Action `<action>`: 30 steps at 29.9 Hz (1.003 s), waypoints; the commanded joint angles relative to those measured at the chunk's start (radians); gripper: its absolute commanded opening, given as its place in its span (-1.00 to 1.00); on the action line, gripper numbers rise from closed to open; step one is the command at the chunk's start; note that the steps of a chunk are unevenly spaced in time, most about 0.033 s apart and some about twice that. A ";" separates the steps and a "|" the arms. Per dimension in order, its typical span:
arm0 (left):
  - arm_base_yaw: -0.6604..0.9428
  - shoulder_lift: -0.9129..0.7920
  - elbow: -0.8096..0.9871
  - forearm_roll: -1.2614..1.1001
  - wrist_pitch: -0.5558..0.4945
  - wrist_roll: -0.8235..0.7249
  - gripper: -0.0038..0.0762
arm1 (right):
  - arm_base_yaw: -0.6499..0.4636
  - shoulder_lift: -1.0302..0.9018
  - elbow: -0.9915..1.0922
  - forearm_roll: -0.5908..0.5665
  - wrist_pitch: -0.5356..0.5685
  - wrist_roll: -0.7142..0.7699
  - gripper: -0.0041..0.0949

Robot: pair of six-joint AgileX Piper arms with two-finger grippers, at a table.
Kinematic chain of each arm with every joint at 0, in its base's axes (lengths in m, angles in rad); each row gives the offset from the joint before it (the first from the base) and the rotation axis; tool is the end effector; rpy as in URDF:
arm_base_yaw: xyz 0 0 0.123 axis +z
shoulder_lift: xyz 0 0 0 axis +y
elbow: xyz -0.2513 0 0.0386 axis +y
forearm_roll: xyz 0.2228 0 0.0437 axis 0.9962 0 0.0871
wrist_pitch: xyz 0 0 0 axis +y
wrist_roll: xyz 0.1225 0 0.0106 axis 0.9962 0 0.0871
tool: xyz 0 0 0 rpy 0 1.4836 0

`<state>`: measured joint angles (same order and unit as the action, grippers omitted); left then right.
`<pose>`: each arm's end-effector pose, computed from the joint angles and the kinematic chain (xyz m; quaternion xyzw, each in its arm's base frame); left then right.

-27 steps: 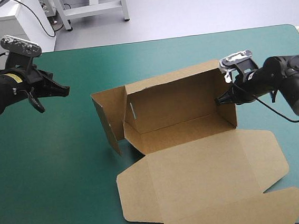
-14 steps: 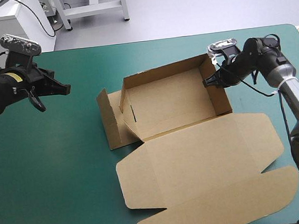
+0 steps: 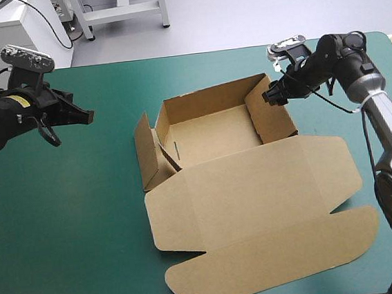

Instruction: Fold the box

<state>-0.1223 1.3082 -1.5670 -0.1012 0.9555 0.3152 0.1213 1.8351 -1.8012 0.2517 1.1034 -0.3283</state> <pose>0.2735 -0.0438 0.4050 0.1855 0.8659 -0.0054 0.4644 0.3818 0.0741 0.2884 -0.1885 0.9403 0.0958 0.2667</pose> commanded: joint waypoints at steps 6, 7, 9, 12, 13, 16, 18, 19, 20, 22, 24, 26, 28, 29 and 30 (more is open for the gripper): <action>0.001 -0.030 -0.024 -0.007 -0.033 -0.008 -0.89 | -0.003 -0.050 -0.132 0.006 0.142 -0.011 0.45; 0.001 -0.030 -0.024 -0.007 -0.033 -0.008 -0.89 | -0.003 -0.047 -0.132 0.001 0.141 -0.011 0.45; 0.001 -0.030 -0.015 -0.007 -0.033 -0.008 -0.89 | -0.003 -0.031 -0.132 -0.002 0.141 -0.011 0.45; 0.001 -0.025 -0.013 -0.007 -0.031 -0.008 -0.89 | -0.003 0.002 -0.126 -0.007 0.141 -0.001 0.45; 0.001 -0.024 -0.013 -0.007 -0.031 -0.008 -0.89 | -0.003 0.015 -0.124 -0.013 0.141 0.001 0.45; 0.001 -0.024 -0.013 -0.007 -0.031 -0.008 -0.89 | -0.003 0.055 -0.124 -0.024 0.141 0.009 0.45; 0.001 -0.023 -0.013 -0.007 -0.031 -0.008 -0.89 | -0.001 0.084 -0.124 -0.024 0.141 0.011 0.45; 0.001 -0.023 -0.013 -0.009 -0.031 -0.008 -0.89 | 0.000 0.096 -0.124 -0.024 0.141 0.011 0.45; 0.001 -0.022 -0.013 -0.010 -0.031 -0.008 -0.89 | 0.003 0.111 -0.124 -0.024 0.141 0.011 0.45; 0.001 -0.020 -0.013 -0.016 -0.031 -0.008 -0.89 | 0.007 0.133 -0.124 -0.030 0.141 0.006 0.45; 0.001 -0.018 -0.013 -0.016 -0.031 -0.008 -0.89 | 0.007 0.153 -0.124 -0.030 0.141 0.006 0.45; 0.001 -0.018 -0.013 -0.016 -0.031 -0.008 -0.89 | 0.007 0.168 -0.126 -0.030 0.141 0.008 0.44; 0.001 -0.018 -0.013 -0.016 -0.031 -0.008 -0.89 | 0.007 0.173 -0.127 -0.031 0.141 0.008 0.36; 0.001 -0.018 -0.013 -0.018 -0.031 -0.008 -0.89 | 0.007 0.174 -0.127 -0.031 0.141 0.008 0.28; 0.001 -0.018 -0.013 -0.018 -0.031 -0.008 -0.89 | 0.007 0.174 -0.127 -0.031 0.141 0.008 0.17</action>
<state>-0.1223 1.3122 -1.5582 -0.1022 0.9797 0.3152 0.1265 2.0673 -1.9010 0.2168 1.2358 -0.3164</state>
